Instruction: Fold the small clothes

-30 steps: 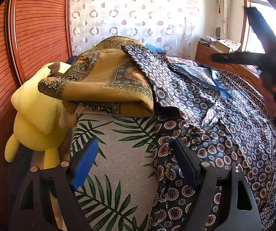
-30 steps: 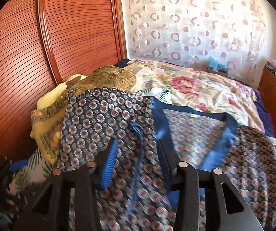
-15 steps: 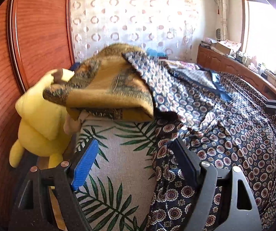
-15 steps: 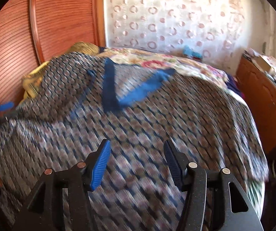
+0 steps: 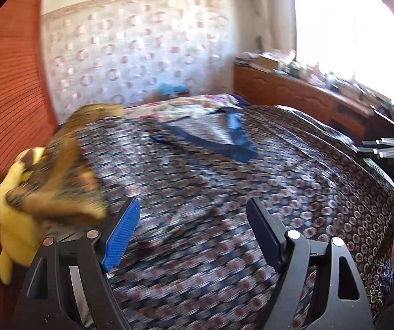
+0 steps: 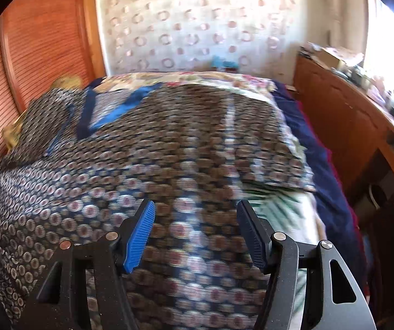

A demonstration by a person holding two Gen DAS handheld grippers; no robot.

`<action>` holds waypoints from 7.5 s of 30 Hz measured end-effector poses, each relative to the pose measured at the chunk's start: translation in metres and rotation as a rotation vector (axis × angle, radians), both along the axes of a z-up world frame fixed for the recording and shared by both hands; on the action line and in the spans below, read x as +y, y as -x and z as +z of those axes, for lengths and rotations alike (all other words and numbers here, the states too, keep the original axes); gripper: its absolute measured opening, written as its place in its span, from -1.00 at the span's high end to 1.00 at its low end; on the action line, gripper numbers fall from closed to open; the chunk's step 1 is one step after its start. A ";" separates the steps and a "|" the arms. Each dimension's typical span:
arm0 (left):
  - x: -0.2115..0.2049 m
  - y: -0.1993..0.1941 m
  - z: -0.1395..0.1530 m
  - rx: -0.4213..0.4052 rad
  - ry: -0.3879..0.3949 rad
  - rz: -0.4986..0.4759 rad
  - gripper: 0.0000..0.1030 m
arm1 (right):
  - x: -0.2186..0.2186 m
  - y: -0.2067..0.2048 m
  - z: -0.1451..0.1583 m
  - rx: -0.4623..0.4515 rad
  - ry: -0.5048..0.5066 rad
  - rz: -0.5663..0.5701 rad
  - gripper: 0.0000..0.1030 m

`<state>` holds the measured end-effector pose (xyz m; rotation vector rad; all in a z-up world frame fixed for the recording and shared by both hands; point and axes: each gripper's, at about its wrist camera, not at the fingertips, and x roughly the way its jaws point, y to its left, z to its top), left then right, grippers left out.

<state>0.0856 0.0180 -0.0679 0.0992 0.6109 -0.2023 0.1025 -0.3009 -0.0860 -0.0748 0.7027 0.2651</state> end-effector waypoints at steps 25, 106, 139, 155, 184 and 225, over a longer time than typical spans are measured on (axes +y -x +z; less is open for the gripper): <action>-0.061 -0.076 -0.056 0.311 -0.057 -0.113 -1.00 | -0.075 -0.080 0.002 0.181 -0.168 -0.226 -0.24; -0.049 0.009 0.006 0.010 0.169 -0.088 -1.00 | 0.092 -0.178 0.067 0.077 -0.052 0.063 0.84; 0.099 -0.094 0.022 0.081 0.072 0.179 -0.91 | 0.073 -0.194 0.004 0.092 0.064 0.072 -0.30; 0.136 -0.163 0.007 0.209 0.102 0.236 -0.19 | 0.075 -0.194 0.003 0.096 0.072 0.055 -0.54; 0.153 -0.187 0.028 0.170 -0.047 0.222 0.95 | 0.075 -0.194 0.002 0.096 0.070 0.058 -0.60; 0.094 -0.123 0.070 0.001 0.000 0.113 0.95 | 0.051 -0.247 0.058 0.005 0.068 0.126 0.97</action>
